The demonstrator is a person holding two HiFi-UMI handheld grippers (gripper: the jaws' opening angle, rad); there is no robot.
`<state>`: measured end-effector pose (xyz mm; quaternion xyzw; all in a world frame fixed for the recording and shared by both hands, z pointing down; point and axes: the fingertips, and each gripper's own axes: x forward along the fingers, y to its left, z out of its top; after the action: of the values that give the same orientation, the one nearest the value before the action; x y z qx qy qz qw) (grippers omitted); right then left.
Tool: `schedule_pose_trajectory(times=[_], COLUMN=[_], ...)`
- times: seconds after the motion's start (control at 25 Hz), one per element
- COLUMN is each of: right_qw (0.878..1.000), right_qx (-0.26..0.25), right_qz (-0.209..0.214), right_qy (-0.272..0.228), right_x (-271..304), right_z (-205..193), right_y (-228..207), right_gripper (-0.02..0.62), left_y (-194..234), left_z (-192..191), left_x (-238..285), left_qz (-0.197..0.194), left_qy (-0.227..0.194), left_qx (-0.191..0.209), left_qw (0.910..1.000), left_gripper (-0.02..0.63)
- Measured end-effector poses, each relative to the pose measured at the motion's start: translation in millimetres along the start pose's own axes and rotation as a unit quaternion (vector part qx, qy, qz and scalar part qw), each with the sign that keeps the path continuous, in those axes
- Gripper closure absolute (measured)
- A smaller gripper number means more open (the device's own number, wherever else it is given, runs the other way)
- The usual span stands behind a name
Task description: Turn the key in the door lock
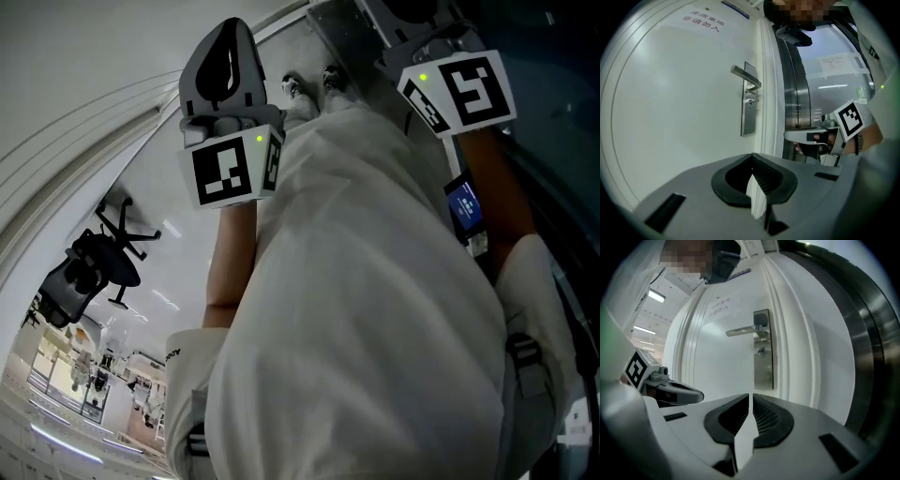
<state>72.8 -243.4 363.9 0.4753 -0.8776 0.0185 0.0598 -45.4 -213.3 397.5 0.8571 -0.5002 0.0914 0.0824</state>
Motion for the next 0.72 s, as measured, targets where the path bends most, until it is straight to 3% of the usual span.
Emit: schedule_pose_trajectory(times=[0.36,0.6,0.72], right_qw=[0.995,0.992,0.994], right_qx=[0.084,0.107,0.080], right_qz=[-0.018,0.021,0.044], right_qy=[0.041,0.057,0.068], right_x=[-36,-51,-69], right_z=[-51,-76,-84], right_y=[1,35,43], right_gripper=[0.591,0.591,0.591], left_y=[-17,-40,-66], left_z=[-19,-42,-50], left_x=[2,-4,-13], left_qz=[0.007,0.002,0.000], left_qy=[0.019,0.018,0.016], left_qx=[-0.003,0.000,0.008], left_qw=[0.9998,0.9998,0.9998], left_gripper=[0.597,0.597,0.597])
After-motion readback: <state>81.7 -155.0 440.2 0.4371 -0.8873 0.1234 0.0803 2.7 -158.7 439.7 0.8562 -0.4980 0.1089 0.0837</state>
